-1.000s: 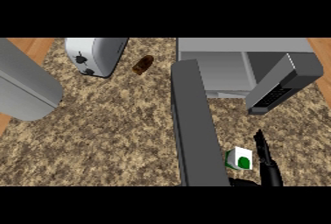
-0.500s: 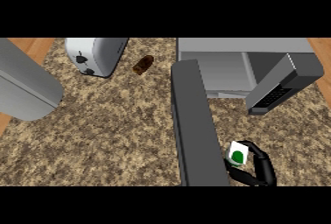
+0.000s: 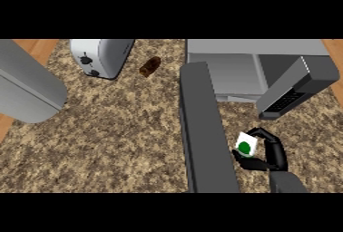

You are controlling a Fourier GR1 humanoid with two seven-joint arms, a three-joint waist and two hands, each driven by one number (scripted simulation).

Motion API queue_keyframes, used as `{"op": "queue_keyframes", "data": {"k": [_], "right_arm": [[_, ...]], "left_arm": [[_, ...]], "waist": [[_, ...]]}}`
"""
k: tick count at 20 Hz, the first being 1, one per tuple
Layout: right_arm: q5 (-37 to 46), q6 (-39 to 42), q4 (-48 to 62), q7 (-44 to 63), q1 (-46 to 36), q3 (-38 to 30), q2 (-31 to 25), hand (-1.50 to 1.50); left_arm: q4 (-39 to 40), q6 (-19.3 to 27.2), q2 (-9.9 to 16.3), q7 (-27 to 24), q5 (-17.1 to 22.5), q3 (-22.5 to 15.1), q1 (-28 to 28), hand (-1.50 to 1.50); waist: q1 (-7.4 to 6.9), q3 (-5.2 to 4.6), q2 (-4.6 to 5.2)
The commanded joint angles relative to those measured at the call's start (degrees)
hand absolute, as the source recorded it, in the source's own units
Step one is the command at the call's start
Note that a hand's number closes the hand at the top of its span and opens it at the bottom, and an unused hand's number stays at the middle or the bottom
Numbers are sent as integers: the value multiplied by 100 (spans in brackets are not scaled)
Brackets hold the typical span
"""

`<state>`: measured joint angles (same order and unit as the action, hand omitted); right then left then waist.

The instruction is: Pick up the milk, place it into the microwave and close the microwave

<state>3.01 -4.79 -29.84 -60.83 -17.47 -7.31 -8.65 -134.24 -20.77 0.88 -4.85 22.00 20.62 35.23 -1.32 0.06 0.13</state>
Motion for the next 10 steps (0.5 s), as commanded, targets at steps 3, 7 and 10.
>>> {"op": "queue_keyframes", "data": {"k": [3,7,10], "right_arm": [[2,773,734,-667,-615,-96,-390,150],[-24,1335,511,-649,-421,101,-236,150],[-138,1673,57,-110,-727,194,-210,150]], "left_arm": [[-353,-77,36,286,520,167,113,-150],[-385,265,-85,66,-160,-441,160,-150],[82,-19,-79,-95,58,26,-15,-150]], "waist": [[-54,10,17],[33,4,-2],[75,-7,-26]]}}
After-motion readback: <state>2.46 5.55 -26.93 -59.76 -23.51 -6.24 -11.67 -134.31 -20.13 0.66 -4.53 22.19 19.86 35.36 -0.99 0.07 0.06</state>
